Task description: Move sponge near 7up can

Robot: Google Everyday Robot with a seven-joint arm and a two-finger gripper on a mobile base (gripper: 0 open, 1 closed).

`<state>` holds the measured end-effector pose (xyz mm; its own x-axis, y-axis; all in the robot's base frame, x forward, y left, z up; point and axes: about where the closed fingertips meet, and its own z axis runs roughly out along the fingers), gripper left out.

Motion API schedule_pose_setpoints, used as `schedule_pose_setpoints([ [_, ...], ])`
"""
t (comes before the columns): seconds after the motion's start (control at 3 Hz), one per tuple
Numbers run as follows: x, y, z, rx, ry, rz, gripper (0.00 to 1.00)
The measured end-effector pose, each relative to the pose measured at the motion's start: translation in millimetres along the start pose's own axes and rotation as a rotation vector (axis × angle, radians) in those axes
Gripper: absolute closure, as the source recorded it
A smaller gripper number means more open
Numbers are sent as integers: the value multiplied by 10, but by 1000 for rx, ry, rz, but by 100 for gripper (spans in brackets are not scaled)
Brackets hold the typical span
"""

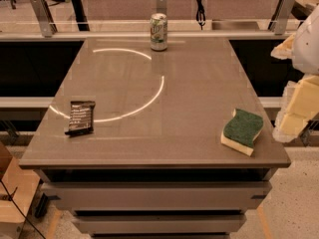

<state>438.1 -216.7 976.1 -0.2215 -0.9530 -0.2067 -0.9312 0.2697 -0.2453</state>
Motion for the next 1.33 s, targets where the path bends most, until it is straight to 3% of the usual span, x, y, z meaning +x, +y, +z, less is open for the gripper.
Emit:
schedule_pose_setpoints([
  [0.33, -4, -11, -10, 6, -7, 1, 0],
  [1.0, 97, -196, 332, 13, -104, 46, 0],
  [1.33, 97, -234, 396, 15, -117, 53, 0],
])
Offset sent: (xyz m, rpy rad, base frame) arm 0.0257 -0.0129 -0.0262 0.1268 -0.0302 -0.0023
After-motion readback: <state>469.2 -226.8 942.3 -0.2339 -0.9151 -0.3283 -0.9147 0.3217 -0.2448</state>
